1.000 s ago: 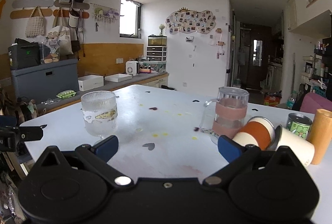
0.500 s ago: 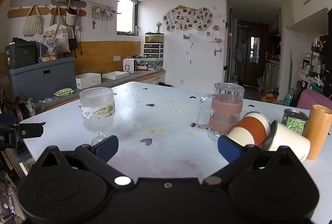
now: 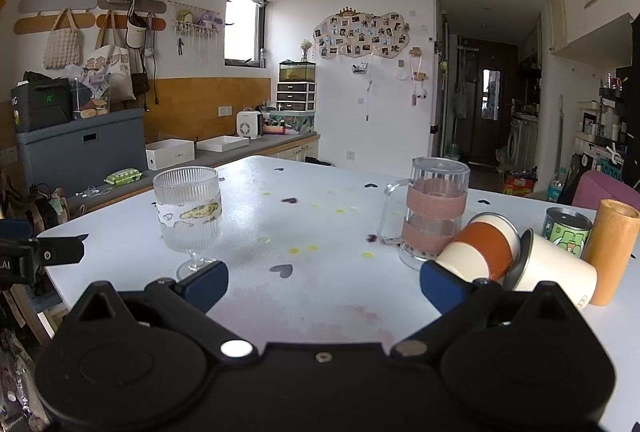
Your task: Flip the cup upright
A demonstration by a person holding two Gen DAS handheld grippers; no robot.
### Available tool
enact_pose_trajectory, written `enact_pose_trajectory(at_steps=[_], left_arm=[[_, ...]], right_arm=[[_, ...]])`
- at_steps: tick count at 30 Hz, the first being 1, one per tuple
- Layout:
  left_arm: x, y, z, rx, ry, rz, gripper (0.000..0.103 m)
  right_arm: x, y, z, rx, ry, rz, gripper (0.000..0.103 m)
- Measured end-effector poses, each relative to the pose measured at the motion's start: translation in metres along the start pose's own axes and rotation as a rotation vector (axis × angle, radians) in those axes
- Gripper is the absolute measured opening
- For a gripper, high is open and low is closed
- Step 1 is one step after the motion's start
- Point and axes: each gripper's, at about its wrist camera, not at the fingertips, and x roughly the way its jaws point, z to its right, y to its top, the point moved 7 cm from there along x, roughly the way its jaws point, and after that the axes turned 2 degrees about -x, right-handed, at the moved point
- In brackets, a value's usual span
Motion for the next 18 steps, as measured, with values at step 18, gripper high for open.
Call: enact_pose_trajectory(at_steps=[18], left_arm=[[0.0000, -0.0004, 0.0000, -0.001, 0.001, -0.002, 0.103]], right_arm=[[-0.0009, -0.0027, -0.0004, 0.000, 0.006, -0.003, 0.103]])
